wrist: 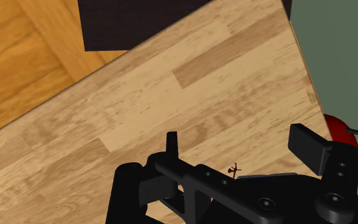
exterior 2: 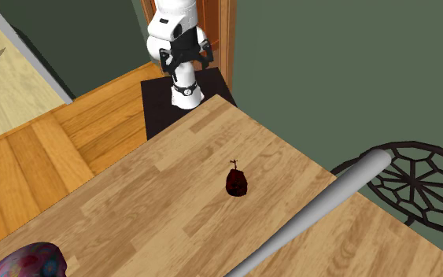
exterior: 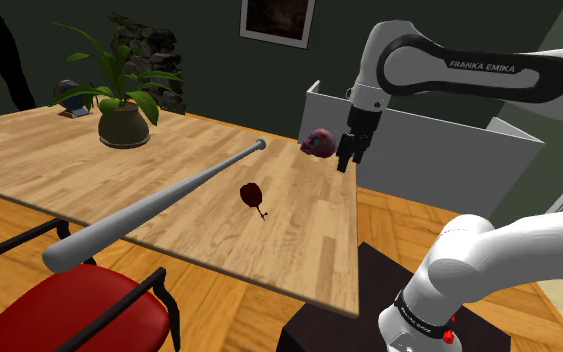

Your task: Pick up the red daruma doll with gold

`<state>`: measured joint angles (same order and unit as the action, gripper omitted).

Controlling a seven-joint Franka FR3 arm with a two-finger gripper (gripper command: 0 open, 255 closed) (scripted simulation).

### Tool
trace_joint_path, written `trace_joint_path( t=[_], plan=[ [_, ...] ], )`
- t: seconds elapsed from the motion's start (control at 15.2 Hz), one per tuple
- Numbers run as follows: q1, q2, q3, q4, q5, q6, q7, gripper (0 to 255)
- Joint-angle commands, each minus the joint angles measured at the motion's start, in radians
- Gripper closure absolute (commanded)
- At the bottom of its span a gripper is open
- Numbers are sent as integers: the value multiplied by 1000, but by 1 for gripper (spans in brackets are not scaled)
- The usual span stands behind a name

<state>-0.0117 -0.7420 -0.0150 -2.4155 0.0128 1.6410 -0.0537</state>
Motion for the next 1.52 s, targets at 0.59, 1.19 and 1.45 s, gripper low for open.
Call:
trace_joint_path(
  t=[0.59, 1.19, 1.45],
  plan=[
    [-2, 355, 144, 116, -51, 182, 193, 0],
    [1, 755, 229, 353, -202, 247, 412, 0],
    [23, 940, 234, 498, -281, 231, 500, 0]
  ],
)
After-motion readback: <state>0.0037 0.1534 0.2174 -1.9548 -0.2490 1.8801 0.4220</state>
